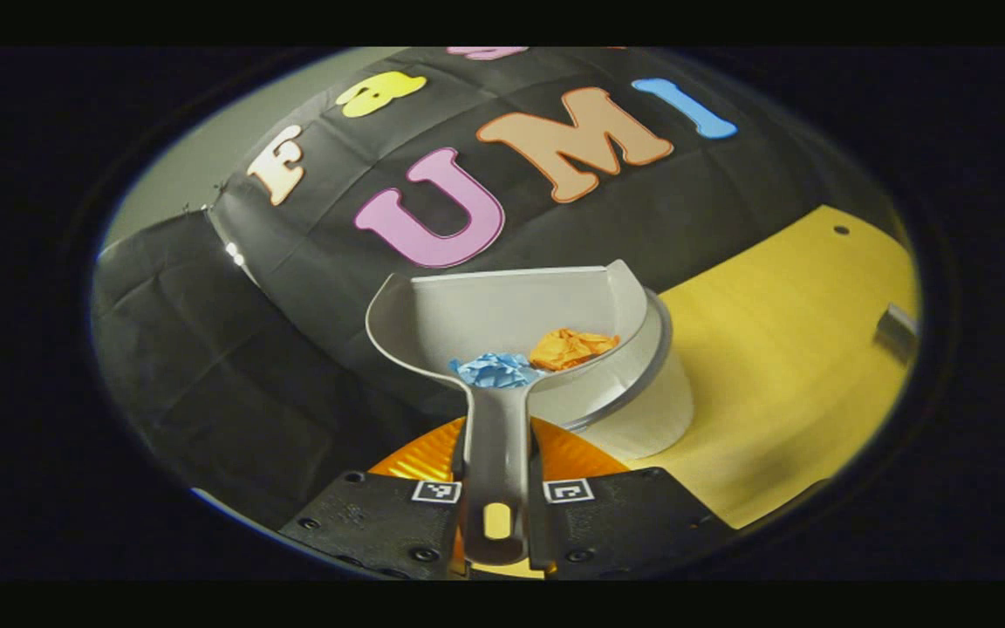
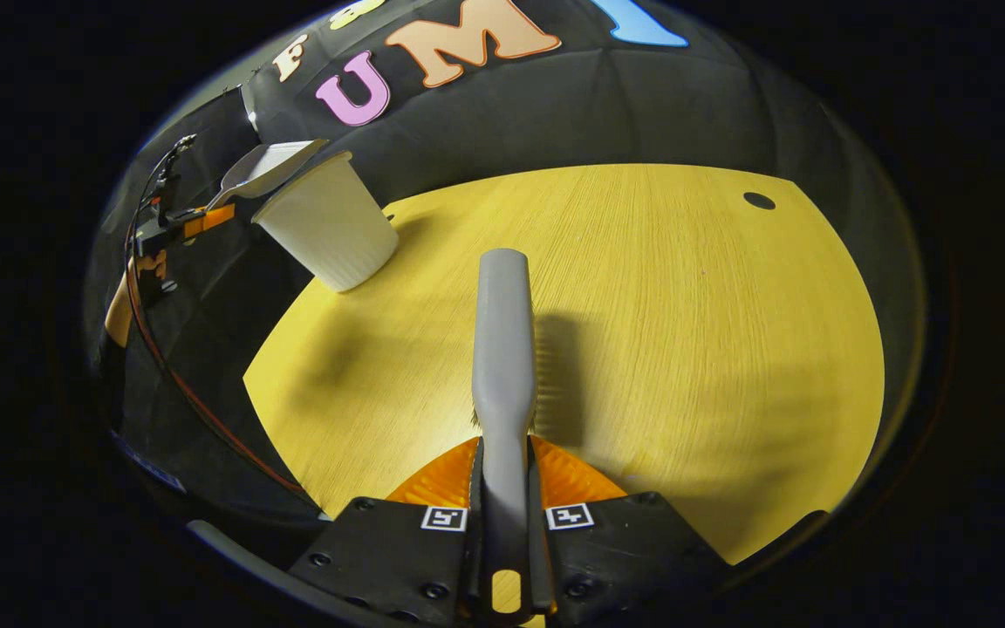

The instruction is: Pick up the small broom and dustpan from the desktop, sweep the trash into the dustpan with the broom, and then empty the trash into the garbage bin.

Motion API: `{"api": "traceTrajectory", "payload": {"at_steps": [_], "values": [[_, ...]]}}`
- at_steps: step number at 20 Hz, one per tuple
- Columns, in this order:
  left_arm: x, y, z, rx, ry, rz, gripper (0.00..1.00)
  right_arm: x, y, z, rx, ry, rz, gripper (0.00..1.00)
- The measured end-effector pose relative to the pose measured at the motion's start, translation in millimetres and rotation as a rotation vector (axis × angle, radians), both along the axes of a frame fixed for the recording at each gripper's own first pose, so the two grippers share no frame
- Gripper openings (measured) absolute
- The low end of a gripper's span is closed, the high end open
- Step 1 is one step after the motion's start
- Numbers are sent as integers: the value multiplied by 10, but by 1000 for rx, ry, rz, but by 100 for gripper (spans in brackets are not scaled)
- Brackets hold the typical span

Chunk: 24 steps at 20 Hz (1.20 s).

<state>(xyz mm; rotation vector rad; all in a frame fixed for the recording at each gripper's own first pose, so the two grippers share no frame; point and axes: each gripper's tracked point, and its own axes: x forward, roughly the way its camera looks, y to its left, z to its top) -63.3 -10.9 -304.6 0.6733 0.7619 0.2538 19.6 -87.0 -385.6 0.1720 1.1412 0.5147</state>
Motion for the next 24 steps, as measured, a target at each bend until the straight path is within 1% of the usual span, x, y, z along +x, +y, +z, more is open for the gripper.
{"api": "traceTrajectory", "payload": {"at_steps": [2, 3, 6, 9, 10, 12, 13, 15, 16, 17, 18, 20, 23, 24], "values": [[5, -1, 36, 89, 56, -30, 19, -8, -4, 6, 0, 9, 10, 17], [38, -11, 54, 146, 88, -61, 20, -8, -9, 10, 2, 11, 14, 17], [-27, 197, 54, 334, 215, -176, 19, -28, -6, 12, 7, 18, 24, 17], [-29, 254, 70, 490, 335, -276, 19, -31, -1, 20, 11, 18, 32, 17], [-17, 292, 76, 527, 361, -303, 19, -33, -3, 15, 12, 17, 35, 17], [58, 338, 162, 644, 407, -355, 19, -37, -5, 15, 11, 15, 42, 17], [77, 353, 201, 686, 421, -376, 20, -37, -2, 14, 12, 14, 44, 17], [115, 387, 264, 734, 442, -402, 20, -39, -2, 19, 13, 11, 48, 17], [103, 395, 273, 732, 442, -399, 20, -41, -3, 14, 13, 10, 49, 17], [84, 387, 277, 707, 428, -389, 20, -41, -2, 21, 14, 10, 49, 17], [52, 360, 272, 667, 403, -357, 19, -40, 9, 16, 17, 9, 45, 17], [-8, 295, 271, 557, 329, -291, 19, -41, 30, 25, 22, 8, 31, 17], [31, 84, 358, 442, 192, -240, 19, 17, 43, 33, 28, -19, 6, 17], [56, -26, 397, 387, 133, -227, 20, 21, 61, 24, 30, -23, -6, 17]]}}
